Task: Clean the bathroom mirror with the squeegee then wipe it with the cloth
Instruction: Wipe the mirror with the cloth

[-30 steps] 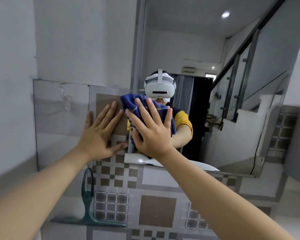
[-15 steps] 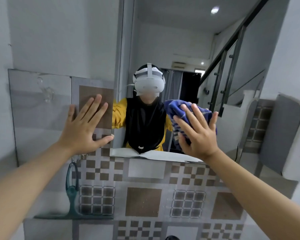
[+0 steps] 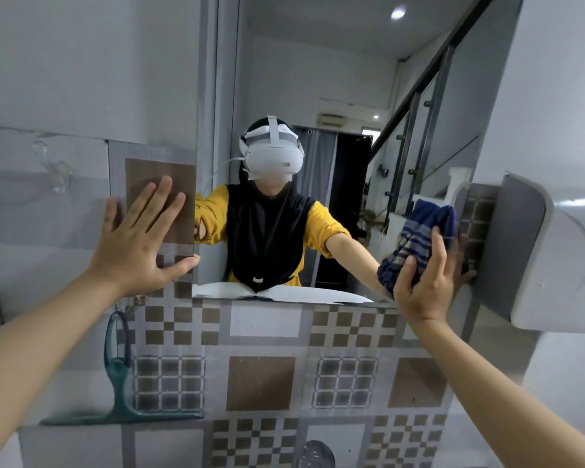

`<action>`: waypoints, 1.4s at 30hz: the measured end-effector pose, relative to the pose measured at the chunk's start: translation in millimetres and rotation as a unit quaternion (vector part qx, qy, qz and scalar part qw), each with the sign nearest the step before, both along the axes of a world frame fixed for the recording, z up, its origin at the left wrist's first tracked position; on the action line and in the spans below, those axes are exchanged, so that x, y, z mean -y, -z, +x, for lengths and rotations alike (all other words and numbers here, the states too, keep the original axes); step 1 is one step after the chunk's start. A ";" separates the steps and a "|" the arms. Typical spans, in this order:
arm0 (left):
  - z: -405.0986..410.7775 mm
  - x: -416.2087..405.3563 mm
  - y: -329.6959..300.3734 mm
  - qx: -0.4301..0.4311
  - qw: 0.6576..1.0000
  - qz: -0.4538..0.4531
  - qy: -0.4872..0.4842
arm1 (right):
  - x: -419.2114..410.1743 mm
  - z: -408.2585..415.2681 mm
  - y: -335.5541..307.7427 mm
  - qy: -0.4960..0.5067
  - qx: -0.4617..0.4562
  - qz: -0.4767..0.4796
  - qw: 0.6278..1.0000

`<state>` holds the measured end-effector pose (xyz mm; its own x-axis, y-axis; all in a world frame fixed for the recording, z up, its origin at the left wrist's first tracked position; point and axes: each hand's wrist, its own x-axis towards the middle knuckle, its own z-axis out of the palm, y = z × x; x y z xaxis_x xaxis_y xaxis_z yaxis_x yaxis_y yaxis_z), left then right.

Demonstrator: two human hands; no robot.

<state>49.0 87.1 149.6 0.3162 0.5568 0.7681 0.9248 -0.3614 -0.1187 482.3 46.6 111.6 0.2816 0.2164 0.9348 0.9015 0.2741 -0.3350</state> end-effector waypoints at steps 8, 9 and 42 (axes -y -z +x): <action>2.1 0.9 0.8 0.013 1.000 0.000 0.006 | -0.4 -48.3 33.2 -0.035 -0.132 0.023 0.990; 2.2 1.3 0.8 0.013 1.000 0.000 0.005 | -2.9 -54.2 36.2 -0.034 -0.138 0.024 0.990; -3.6 36.3 -15.1 0.276 0.881 -0.188 0.335 | 30.1 -294.2 56.7 -0.253 -0.084 -0.133 0.955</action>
